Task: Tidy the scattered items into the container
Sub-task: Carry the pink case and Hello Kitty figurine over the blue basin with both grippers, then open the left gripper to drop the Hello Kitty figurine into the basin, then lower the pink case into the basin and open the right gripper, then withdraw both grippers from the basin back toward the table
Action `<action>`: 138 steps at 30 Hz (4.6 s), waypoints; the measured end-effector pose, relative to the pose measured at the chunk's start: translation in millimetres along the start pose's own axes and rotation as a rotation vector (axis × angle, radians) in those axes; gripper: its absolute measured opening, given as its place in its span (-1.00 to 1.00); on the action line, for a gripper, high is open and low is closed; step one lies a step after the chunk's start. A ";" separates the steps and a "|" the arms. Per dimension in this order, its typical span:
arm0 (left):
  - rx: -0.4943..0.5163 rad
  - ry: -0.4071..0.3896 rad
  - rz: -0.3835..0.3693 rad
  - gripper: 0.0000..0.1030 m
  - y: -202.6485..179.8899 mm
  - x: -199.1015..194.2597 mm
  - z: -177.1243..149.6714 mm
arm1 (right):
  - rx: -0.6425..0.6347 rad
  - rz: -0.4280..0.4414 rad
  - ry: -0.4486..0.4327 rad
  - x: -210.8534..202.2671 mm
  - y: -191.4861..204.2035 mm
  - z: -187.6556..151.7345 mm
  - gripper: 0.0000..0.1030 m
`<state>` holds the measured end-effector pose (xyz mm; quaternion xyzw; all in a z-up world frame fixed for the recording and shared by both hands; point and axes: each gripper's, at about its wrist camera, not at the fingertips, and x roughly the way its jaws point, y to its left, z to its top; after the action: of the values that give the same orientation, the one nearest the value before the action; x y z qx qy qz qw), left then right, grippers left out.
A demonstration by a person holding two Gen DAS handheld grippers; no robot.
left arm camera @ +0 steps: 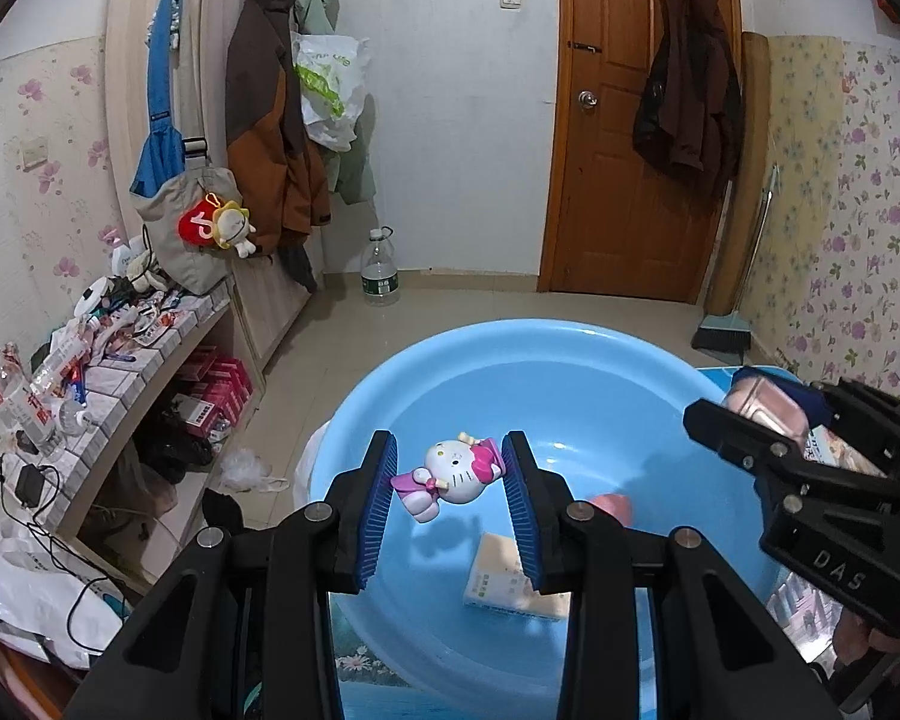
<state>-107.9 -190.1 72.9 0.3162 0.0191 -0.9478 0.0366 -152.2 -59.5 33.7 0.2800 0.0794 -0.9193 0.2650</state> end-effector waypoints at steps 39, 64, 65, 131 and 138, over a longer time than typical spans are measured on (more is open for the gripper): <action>0.058 0.168 -0.035 -0.32 -40.0 53.1 -28.1 | 0.003 -0.026 0.025 14.3 -8.8 -4.8 -0.13; 0.038 0.063 0.005 0.41 -19.4 15.2 -20.9 | -0.002 -0.022 0.053 14.7 -9.1 -10.3 -0.13; 0.030 0.050 0.014 0.50 -15.4 10.9 -20.1 | -0.003 -0.020 0.056 14.9 -8.7 -11.0 -0.13; -0.092 0.045 0.035 0.78 20.7 -12.3 -42.4 | -0.089 -0.030 0.255 47.1 20.4 -42.1 0.60; -0.108 0.041 0.029 0.85 19.2 -18.7 -42.8 | -0.071 -0.001 0.178 32.8 26.3 -33.9 0.60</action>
<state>-65.9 -205.6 49.7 0.3333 0.0663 -0.9381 0.0670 -145.2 -86.4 -12.6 0.3511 0.1353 -0.8875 0.2662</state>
